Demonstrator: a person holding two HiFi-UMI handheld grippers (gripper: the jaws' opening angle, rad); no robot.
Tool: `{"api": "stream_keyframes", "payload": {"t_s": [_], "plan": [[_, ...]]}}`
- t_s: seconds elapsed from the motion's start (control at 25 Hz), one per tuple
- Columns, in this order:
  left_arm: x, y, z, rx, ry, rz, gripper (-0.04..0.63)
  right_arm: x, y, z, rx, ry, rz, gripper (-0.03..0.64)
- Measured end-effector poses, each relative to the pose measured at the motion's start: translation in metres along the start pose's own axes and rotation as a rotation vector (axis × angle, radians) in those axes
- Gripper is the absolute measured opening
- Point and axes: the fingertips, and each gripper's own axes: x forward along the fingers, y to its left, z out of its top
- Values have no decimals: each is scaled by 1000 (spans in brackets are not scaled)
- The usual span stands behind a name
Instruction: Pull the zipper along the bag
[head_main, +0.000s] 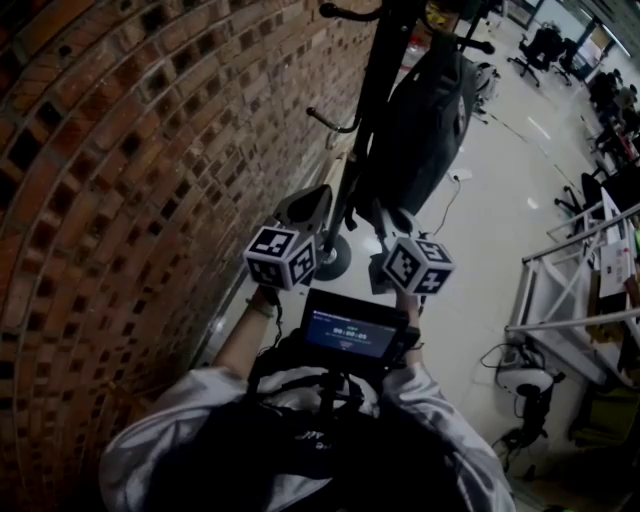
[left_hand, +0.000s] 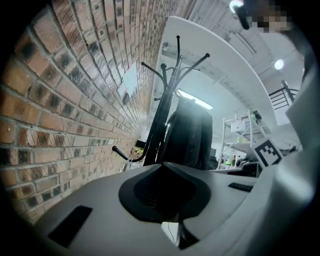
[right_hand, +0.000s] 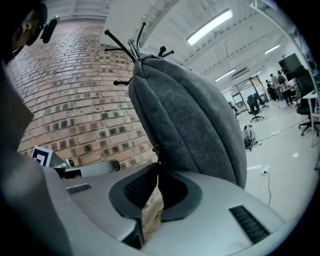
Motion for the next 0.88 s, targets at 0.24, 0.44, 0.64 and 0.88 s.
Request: {"api": "stream_keyframes", "payload": {"t_s": [0.24, 0.44, 0.64, 0.88], "plan": [[-4, 3, -4, -3, 4, 3, 8, -3, 8, 4, -24, 14, 12, 0], [-4, 5, -1, -6, -5, 2, 8, -7, 12, 11, 23, -3, 39, 12], [-4, 6, 2, -16, -9, -2, 8, -11, 15, 17, 7, 3, 31, 17], [2, -1, 1, -11, -6, -32, 8, -19, 19, 27, -6, -1, 21, 32]]}}
